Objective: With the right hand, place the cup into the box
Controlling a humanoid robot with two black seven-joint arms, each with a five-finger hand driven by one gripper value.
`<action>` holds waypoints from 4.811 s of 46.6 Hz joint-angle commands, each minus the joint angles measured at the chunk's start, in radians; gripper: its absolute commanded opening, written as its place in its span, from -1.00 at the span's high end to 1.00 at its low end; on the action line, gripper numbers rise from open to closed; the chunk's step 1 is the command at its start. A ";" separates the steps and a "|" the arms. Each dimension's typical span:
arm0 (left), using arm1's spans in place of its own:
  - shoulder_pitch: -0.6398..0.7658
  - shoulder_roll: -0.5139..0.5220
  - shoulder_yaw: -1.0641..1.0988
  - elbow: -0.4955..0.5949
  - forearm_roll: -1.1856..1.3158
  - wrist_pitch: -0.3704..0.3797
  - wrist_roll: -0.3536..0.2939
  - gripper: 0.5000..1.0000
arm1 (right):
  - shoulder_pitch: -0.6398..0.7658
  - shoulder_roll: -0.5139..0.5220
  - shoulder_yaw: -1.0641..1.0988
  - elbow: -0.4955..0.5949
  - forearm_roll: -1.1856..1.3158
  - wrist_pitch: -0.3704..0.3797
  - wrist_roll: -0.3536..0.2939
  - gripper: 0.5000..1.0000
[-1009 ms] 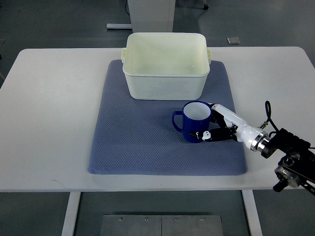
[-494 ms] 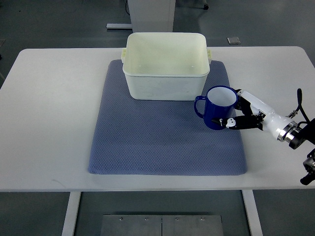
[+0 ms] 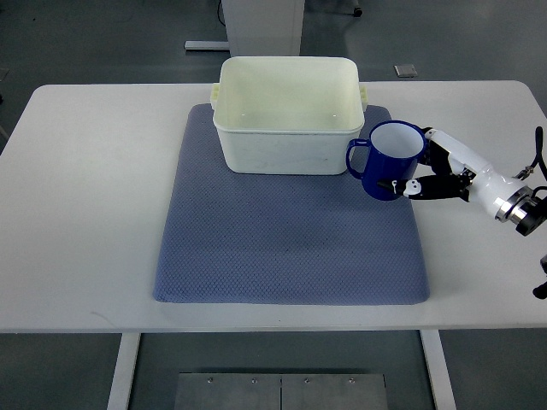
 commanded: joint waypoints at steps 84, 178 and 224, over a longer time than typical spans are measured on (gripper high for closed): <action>0.000 0.000 0.000 0.000 0.000 0.000 0.000 -1.00 | 0.459 0.531 -0.103 -0.482 0.175 -0.029 -0.214 1.00; 0.000 0.000 0.000 0.000 0.000 0.000 0.002 -1.00 | 0.427 0.472 0.010 -0.535 0.247 -0.095 -0.190 -1.00; 0.000 0.000 0.000 0.000 0.000 0.000 0.000 -1.00 | 0.183 0.313 0.176 -0.523 0.502 0.009 -0.087 -1.00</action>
